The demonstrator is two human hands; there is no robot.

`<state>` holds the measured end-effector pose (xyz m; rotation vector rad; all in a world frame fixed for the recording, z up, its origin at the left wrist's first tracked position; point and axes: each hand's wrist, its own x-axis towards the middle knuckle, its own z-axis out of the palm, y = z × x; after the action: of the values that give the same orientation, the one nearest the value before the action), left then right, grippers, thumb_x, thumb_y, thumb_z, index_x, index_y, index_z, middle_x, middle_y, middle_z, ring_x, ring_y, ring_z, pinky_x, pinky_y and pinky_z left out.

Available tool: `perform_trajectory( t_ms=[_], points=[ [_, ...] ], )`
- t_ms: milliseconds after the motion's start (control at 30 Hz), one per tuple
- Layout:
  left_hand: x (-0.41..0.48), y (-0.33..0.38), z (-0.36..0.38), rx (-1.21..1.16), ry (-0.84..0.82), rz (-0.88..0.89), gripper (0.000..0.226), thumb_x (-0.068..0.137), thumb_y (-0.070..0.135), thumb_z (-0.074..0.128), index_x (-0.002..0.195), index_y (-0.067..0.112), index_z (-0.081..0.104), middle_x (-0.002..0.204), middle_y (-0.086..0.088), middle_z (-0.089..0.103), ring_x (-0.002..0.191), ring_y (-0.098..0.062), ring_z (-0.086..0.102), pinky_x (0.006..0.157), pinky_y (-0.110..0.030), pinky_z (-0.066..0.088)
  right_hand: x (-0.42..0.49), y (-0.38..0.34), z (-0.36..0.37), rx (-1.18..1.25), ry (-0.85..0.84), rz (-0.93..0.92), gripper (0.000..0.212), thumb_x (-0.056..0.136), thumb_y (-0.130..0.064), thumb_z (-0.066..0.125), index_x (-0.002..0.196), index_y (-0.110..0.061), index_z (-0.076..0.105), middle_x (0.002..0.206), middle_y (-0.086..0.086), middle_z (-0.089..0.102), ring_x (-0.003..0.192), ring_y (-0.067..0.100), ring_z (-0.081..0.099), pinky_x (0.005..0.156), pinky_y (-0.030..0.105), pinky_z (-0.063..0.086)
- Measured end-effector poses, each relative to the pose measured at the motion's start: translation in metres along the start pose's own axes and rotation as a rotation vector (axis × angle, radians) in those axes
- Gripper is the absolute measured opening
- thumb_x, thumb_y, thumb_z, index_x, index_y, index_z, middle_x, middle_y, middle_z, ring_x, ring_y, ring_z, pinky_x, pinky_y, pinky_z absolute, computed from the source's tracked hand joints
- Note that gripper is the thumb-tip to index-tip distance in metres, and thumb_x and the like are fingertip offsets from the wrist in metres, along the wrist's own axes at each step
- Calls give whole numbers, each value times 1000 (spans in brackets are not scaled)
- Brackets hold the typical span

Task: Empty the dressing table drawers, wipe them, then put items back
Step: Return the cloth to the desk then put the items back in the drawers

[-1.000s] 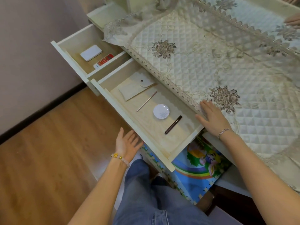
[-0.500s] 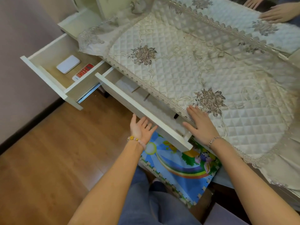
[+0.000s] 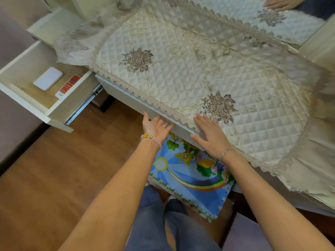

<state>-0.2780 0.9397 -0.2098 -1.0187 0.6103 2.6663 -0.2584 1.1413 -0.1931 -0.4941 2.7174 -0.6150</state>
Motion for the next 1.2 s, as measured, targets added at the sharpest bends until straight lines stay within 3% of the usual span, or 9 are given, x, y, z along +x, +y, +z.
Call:
perform_trajectory(
  t_ms=[167,300,400,567,733,800,1000,1200],
  points=[
    [-11,4,-9,-12,5,4,79,94,57,33,144,-2,24,150,-21,27,138,-35,26,104,-52,35,-1,0,-1,-1,-4,1,73,85,-59,29,148,-23,17,156,-8,9,144,9,1,113,27,-4],
    [-40,14,-14,110,-11,73,66,96,52,34,140,2,36,141,-18,44,129,-31,42,102,-49,40,-1,-8,-6,38,0,34,66,93,-51,41,148,-21,19,156,-4,14,144,11,7,118,32,4],
    [-71,27,-20,497,28,218,52,98,45,34,132,8,46,132,-10,54,119,-24,53,100,-43,44,-4,-24,-13,73,91,32,63,93,-46,43,146,-19,23,154,0,21,143,15,17,118,34,15],
    [-125,54,-42,1146,161,677,22,97,29,46,113,19,57,111,1,63,109,-16,58,93,-32,48,-9,-60,-20,4,253,-81,56,92,-38,49,141,-15,35,148,3,37,137,17,32,113,30,23],
    [-178,72,-81,1933,376,989,39,95,38,46,126,16,53,125,-1,58,114,-17,54,90,-31,43,-14,-92,-14,-30,250,-217,56,91,-39,52,140,-14,38,145,4,40,135,19,36,112,31,26],
    [-196,79,-97,2094,437,1054,47,92,42,41,126,12,54,123,-6,60,113,-22,56,91,-34,44,-14,-105,-10,-55,228,-264,58,91,-41,52,140,-14,38,145,5,40,135,20,36,113,35,28],
    [-232,97,-138,2227,698,1031,56,88,47,38,126,10,56,129,-9,58,122,-28,51,102,-44,38,-17,-153,4,-104,175,-379,58,90,-40,53,140,-14,38,145,5,40,135,20,36,112,36,29],
    [-248,139,-169,2181,796,994,61,88,50,35,131,11,52,135,-9,53,128,-27,45,107,-43,32,-5,-214,22,-136,128,-421,62,91,-43,49,144,-17,29,149,2,33,138,18,30,113,40,29]
  ],
)
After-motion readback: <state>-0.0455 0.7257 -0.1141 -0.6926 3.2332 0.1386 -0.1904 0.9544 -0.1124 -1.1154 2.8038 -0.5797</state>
